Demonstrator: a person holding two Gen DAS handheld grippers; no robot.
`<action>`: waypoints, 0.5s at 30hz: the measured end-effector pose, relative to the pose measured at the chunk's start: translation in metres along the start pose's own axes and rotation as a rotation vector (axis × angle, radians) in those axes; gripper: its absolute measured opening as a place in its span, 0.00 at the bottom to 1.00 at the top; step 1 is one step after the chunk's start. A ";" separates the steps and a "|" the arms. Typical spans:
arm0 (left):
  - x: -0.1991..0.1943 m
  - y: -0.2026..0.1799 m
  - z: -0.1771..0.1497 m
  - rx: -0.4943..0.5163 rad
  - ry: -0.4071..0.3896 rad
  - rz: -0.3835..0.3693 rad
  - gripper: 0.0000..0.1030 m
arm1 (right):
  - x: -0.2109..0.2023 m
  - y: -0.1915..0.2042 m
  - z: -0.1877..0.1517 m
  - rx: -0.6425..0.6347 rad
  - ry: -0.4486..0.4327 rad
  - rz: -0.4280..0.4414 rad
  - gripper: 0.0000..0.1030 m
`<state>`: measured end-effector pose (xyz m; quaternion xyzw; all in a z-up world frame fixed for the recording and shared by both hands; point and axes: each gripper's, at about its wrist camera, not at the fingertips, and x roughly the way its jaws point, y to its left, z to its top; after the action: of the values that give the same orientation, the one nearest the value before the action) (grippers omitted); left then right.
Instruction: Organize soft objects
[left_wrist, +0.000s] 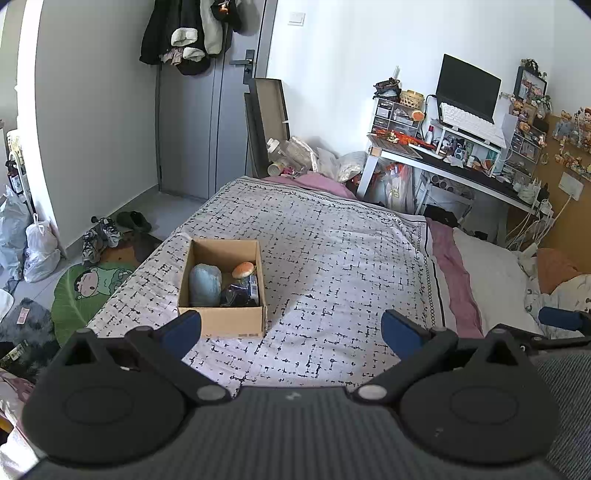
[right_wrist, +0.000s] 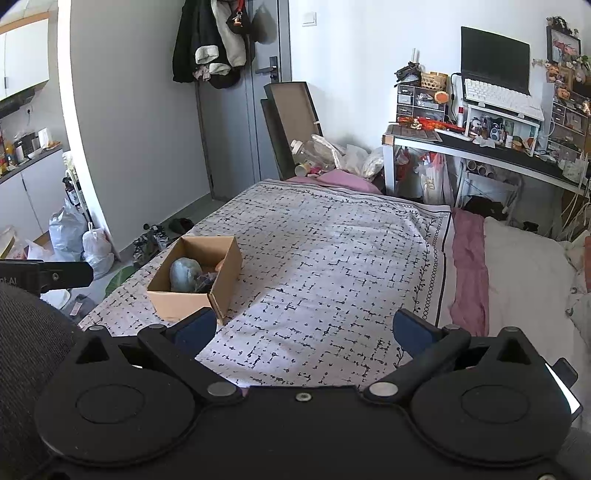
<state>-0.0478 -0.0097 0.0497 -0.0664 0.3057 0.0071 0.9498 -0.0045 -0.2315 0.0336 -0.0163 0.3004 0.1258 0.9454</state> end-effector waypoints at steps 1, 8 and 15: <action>0.000 0.000 0.000 -0.001 0.000 -0.001 1.00 | 0.000 -0.001 0.000 0.001 0.000 -0.003 1.00; 0.001 0.001 0.000 -0.006 0.007 -0.008 1.00 | 0.000 -0.002 0.000 0.006 0.002 -0.016 1.00; 0.001 0.001 0.000 -0.006 0.003 -0.004 1.00 | -0.001 -0.001 -0.001 0.008 -0.004 -0.015 1.00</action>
<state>-0.0472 -0.0090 0.0495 -0.0699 0.3067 0.0059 0.9492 -0.0057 -0.2332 0.0329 -0.0144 0.2990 0.1174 0.9469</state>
